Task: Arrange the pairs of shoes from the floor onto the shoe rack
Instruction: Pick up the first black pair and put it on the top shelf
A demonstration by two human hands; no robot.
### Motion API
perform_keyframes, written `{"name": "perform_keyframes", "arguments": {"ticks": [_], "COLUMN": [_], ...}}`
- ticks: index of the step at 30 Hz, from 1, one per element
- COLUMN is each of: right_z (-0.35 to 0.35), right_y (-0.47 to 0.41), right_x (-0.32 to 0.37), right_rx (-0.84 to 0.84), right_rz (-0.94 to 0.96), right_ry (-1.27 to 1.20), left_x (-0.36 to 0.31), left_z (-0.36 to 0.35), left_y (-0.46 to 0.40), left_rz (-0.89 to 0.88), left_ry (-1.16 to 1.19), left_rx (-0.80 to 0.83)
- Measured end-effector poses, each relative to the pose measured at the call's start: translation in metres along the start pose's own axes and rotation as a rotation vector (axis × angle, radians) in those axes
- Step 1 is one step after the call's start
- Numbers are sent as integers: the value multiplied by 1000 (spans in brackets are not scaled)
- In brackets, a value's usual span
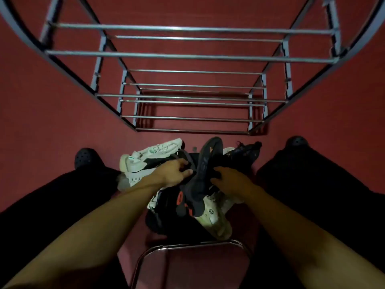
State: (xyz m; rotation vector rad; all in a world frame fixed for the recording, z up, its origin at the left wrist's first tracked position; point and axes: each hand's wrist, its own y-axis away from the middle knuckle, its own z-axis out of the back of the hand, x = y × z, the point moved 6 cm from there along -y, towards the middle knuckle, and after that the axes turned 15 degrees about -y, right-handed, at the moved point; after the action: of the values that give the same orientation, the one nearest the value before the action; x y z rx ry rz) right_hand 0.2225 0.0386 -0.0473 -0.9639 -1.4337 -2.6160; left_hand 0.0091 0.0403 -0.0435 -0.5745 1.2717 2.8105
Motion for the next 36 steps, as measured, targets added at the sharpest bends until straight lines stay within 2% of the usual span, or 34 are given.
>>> {"name": "perform_keyframes", "arguments": {"ticks": [4, 9, 14, 16, 20, 23, 27, 30, 36], "right_z": [-1, -7, -18, -15, -9, -5, 8, 24, 43], "right_y": [-9, -14, -10, -5, 3, 12, 23, 41, 63], "right_x": [-5, -8, -21, -20, -17, -7, 14, 31, 41], "right_rx": [-45, -49, -5, -28, -93, -103, -107, -127, -199], "right_rz": [-1, 14, -13, -22, -32, -70, -107, -64, -26], "right_ry": [-69, -140, -343, -446, -612, -774, -993, -1124, -1192], "left_x": [-13, -9, -9, -10, -24, -26, -24, -28, -55], "left_z": [-36, -59, -61, -63, -69, -60, -39, -19, -3], "left_y": [-22, -48, -56, -54, -30, -10, 8, 24, 54], "left_rz": [20, 120, 153, 153, 118, 86, 3, -71, -203], "left_ry": [-78, -75, -44, 39, 571, 786, 831, 883, 814], "left_rx": [138, 65, 60, 117, 323, 349, 222, 151, 187]}}
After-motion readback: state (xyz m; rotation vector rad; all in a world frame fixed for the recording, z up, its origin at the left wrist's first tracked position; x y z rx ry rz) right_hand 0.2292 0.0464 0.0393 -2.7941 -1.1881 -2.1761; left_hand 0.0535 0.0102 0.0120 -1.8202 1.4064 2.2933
